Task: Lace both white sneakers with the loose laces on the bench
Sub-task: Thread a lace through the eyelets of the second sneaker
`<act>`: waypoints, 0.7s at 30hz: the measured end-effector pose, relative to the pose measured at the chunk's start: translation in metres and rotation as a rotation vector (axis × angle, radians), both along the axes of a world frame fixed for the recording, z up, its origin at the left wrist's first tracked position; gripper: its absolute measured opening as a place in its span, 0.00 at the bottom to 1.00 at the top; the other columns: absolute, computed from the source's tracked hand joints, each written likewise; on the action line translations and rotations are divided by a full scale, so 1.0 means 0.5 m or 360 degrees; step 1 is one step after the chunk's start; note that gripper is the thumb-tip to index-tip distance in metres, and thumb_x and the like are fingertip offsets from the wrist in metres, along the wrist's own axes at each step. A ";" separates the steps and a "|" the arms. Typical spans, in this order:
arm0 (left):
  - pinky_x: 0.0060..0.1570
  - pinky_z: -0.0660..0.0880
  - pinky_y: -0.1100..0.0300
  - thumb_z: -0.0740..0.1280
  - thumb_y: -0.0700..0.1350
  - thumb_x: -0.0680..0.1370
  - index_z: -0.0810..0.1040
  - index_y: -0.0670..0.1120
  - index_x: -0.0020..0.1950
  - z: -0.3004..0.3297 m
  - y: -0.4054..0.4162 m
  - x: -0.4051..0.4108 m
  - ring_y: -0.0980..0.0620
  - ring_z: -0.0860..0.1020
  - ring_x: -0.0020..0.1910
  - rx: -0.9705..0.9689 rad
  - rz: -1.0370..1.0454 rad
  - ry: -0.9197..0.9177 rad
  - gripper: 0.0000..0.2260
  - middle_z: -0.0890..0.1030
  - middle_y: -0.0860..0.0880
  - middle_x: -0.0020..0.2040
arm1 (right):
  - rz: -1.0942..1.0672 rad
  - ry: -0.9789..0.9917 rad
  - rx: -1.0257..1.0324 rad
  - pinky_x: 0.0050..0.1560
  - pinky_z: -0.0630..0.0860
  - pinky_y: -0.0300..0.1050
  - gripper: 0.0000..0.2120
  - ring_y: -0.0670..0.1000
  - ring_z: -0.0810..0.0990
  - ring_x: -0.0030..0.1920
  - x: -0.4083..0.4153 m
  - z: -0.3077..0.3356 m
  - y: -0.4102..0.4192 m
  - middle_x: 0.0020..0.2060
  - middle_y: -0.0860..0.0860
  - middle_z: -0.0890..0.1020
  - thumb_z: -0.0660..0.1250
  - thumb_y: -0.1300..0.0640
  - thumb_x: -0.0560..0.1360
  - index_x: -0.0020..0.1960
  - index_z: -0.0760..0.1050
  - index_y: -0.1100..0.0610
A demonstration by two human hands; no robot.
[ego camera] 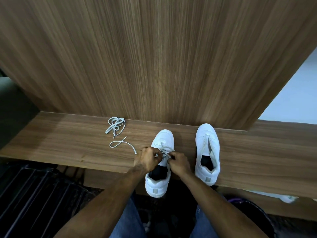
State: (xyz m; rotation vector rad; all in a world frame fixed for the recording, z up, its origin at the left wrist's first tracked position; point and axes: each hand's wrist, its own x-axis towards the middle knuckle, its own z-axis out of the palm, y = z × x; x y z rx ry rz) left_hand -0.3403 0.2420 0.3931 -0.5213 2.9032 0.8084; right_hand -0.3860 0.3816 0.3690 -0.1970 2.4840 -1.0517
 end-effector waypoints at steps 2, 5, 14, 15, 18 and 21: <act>0.47 0.76 0.56 0.67 0.52 0.73 0.82 0.60 0.47 0.000 0.008 -0.002 0.46 0.80 0.51 -0.0041 -0.0005 -0.0034 0.07 0.84 0.50 0.50 | -0.0012 -0.0056 -0.0040 0.57 0.76 0.48 0.16 0.55 0.80 0.57 -0.006 -0.003 0.003 0.55 0.51 0.83 0.62 0.58 0.71 0.55 0.81 0.50; 0.48 0.74 0.57 0.66 0.52 0.73 0.82 0.59 0.49 0.000 0.013 -0.006 0.45 0.79 0.53 -0.0079 0.0030 -0.0049 0.07 0.83 0.50 0.51 | -0.0010 -0.0109 -0.0073 0.57 0.77 0.51 0.17 0.55 0.80 0.56 -0.011 -0.006 0.004 0.54 0.51 0.83 0.61 0.58 0.70 0.55 0.81 0.50; 0.52 0.73 0.53 0.63 0.51 0.77 0.80 0.52 0.54 0.007 0.021 -0.017 0.41 0.78 0.56 -0.0312 -0.0083 -0.0096 0.10 0.81 0.45 0.56 | 0.0037 -0.0068 -0.0027 0.52 0.74 0.46 0.14 0.55 0.80 0.55 -0.014 -0.012 0.007 0.55 0.50 0.83 0.62 0.58 0.72 0.54 0.81 0.49; 0.52 0.73 0.53 0.63 0.51 0.77 0.80 0.52 0.54 0.007 0.023 -0.016 0.40 0.78 0.57 -0.0323 -0.0090 -0.0103 0.10 0.81 0.44 0.56 | 0.0039 -0.0063 -0.0025 0.50 0.73 0.45 0.13 0.55 0.80 0.55 -0.013 -0.013 0.007 0.54 0.51 0.83 0.62 0.58 0.72 0.53 0.80 0.50; 0.51 0.73 0.53 0.62 0.51 0.76 0.80 0.52 0.52 0.003 0.027 -0.012 0.40 0.78 0.56 -0.0270 -0.0044 -0.0103 0.10 0.81 0.45 0.55 | 0.0056 -0.0051 -0.0032 0.47 0.70 0.43 0.11 0.55 0.80 0.55 -0.012 -0.014 0.009 0.53 0.52 0.82 0.61 0.58 0.73 0.50 0.80 0.51; 0.50 0.74 0.53 0.62 0.51 0.75 0.81 0.53 0.52 0.000 0.029 -0.010 0.41 0.78 0.55 -0.0200 0.0001 -0.0080 0.10 0.82 0.46 0.54 | 0.0055 -0.0050 -0.0082 0.49 0.73 0.47 0.10 0.53 0.80 0.52 -0.014 -0.017 0.009 0.51 0.51 0.83 0.61 0.59 0.72 0.47 0.80 0.50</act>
